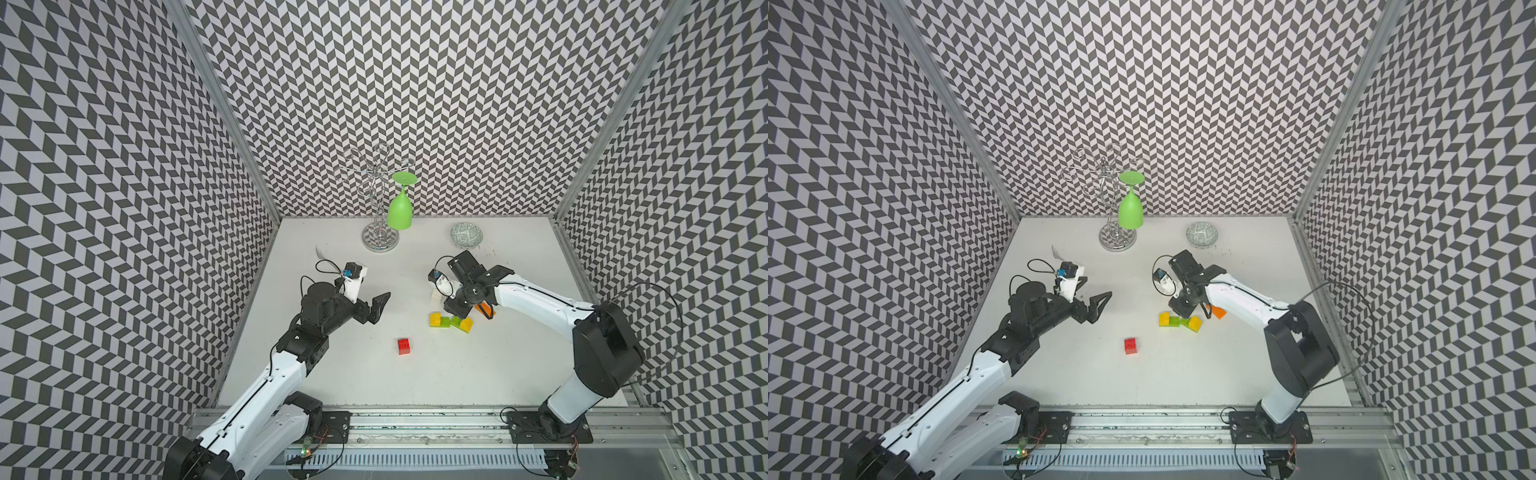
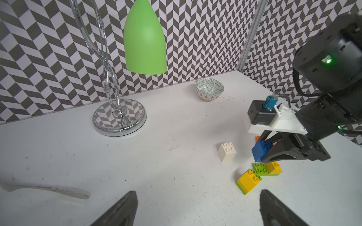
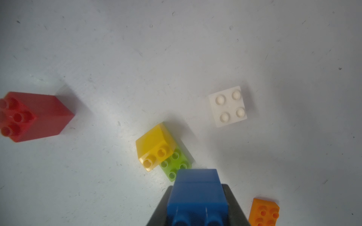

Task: Assemble a fork with lego
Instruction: Adjust the lego brick at the center of the board.

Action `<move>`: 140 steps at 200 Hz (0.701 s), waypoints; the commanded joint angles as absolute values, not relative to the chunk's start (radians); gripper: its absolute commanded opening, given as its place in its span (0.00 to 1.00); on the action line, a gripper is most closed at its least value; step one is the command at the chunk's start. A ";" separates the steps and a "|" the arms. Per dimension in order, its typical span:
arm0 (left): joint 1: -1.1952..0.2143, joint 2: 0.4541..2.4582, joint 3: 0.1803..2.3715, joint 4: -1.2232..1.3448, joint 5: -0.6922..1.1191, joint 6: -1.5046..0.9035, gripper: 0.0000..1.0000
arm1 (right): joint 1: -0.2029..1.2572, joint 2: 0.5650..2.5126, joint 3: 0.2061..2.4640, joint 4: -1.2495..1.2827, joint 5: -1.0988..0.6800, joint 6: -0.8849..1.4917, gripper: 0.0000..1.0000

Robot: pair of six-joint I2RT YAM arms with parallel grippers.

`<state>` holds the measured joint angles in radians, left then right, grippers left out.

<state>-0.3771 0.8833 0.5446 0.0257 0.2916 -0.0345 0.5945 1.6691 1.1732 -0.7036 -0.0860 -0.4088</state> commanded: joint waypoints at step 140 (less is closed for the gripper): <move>-0.345 0.919 0.562 0.062 0.291 -0.028 0.99 | 0.585 1.744 1.161 -0.579 0.045 -0.472 0.00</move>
